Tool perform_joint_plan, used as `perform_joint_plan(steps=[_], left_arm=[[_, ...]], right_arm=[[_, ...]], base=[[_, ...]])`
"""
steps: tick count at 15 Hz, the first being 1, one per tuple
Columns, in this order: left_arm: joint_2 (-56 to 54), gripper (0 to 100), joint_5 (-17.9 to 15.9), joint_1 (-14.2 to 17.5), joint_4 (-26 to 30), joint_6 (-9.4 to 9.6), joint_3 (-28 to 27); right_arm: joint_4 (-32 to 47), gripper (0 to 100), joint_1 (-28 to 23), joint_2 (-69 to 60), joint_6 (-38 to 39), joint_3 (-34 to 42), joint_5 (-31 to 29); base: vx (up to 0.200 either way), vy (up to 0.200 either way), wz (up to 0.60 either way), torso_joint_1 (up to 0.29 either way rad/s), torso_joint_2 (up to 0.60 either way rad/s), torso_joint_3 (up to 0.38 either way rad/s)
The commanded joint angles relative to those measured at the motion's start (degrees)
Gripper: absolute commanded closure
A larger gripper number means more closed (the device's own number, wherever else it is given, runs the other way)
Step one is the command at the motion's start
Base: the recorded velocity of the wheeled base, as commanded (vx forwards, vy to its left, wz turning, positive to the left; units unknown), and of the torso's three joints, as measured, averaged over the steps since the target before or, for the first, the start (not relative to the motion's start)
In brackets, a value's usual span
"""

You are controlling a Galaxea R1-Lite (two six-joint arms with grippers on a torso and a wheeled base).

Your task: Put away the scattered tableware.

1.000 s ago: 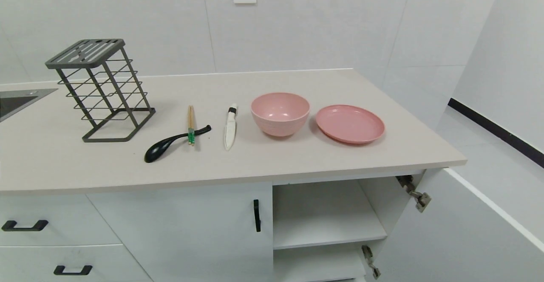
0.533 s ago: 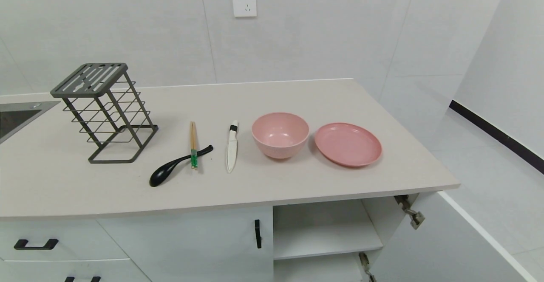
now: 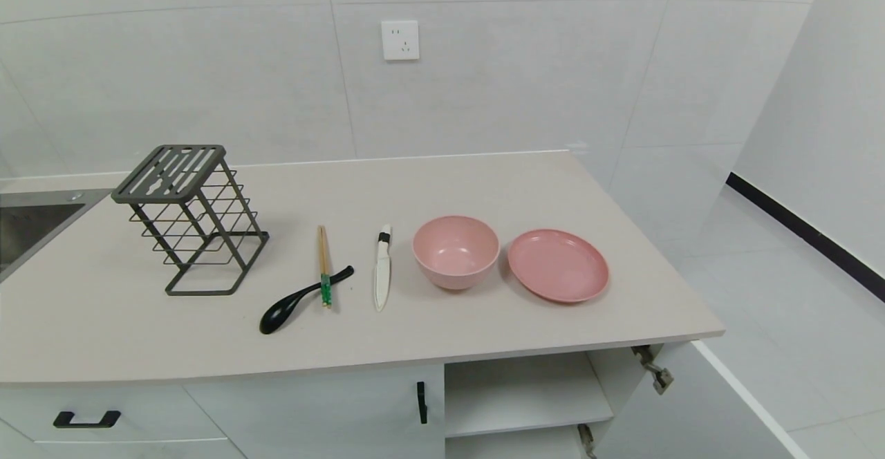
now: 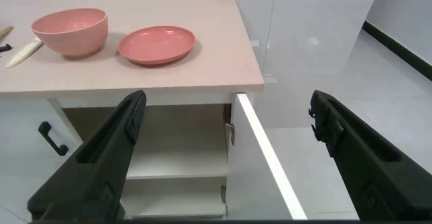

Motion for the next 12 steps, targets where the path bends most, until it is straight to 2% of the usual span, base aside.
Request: perform_joint_plan(steps=[1,9,10,11,12], left_arm=[[0.07,0,-0.02,-0.07,0.05,-0.02,0.00],[0.07,0,0.51,0.01,-0.04,0.07,0.00],[0.07,0,0.51,0.01,0.05,0.16,0.00],[0.07,0,0.15,0.01,-0.04,0.68,0.00],[0.07,0,0.15,0.01,-0.04,0.68,0.00]], right_arm=[[0.00,0,0.01,-0.02,0.00,0.00,0.04],[-1.05,0,0.01,-0.02,-2.02,0.00,1.01],[-4.39,0,0.01,-0.02,-1.58,0.00,1.01],[-12.48,0,0.01,-0.02,-1.93,0.00,1.36],[-14.15,0,0.01,-0.02,-1.93,0.00,3.03]], base=[[0.000,0.000,0.00,0.085,-0.15,-0.076],[0.000,0.000,0.00,0.007,-0.01,-0.004],[0.000,0.000,0.00,0.000,0.00,0.000],[0.000,0.000,0.00,0.000,0.00,0.000],[0.000,0.000,0.00,0.000,0.00,0.000]])
